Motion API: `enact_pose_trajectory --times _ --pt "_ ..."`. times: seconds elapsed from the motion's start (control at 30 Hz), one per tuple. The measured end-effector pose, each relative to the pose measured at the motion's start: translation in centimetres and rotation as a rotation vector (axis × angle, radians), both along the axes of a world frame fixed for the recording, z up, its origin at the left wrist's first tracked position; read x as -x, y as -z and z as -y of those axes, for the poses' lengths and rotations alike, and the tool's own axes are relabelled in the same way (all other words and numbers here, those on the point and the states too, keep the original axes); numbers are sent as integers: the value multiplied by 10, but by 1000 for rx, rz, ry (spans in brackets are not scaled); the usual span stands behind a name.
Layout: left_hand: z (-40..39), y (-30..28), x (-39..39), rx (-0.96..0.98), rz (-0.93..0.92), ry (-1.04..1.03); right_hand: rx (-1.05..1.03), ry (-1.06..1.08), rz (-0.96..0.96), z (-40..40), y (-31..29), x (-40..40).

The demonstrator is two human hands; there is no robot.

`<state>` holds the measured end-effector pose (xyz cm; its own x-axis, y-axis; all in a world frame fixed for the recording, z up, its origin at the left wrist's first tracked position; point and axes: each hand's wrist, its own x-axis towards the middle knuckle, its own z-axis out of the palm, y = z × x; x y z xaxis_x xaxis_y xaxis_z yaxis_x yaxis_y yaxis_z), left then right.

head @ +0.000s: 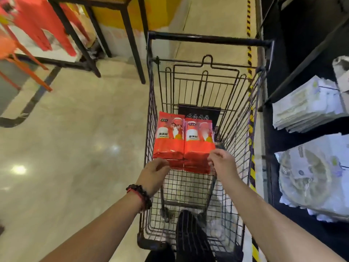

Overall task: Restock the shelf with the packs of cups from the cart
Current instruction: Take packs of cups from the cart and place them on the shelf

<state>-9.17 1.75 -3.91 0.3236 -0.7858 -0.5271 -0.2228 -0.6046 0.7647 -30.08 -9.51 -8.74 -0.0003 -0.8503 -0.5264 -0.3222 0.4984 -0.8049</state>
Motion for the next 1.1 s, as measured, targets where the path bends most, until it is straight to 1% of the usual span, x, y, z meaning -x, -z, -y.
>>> enact_pose_trajectory --times 0.1,0.2,0.33,0.4,0.43,0.47,0.57,0.7,0.87,1.0,1.1 --pt "25 13 -7 -33 -23 2 -68 77 8 43 41 -8" --pt "43 26 -12 -56 -18 0 -118 78 -53 74 75 -15" --pt "61 47 -20 -90 20 21 -85 80 -209 111 106 -26" --pt "67 56 -22 -109 10 4 -96 15 -317 125 122 -27" --pt "68 60 -22 -119 0 -11 -121 -22 -341 131 132 -27" --pt "69 63 -23 -135 -5 -23 -163 -42 -326 135 141 -26" --pt "68 72 -25 -164 -12 -56 -358 -24 -195 138 161 -23" --pt "63 81 -27 -190 -49 -98 -469 0 -95 133 173 -18" --pt "64 80 -26 -194 -151 -165 -480 92 41 122 152 -7" --pt "70 69 -20 -182 -234 -181 -437 137 124 78 117 10" --pt "74 60 -15 -148 -301 -153 -375 92 215 37 80 12"
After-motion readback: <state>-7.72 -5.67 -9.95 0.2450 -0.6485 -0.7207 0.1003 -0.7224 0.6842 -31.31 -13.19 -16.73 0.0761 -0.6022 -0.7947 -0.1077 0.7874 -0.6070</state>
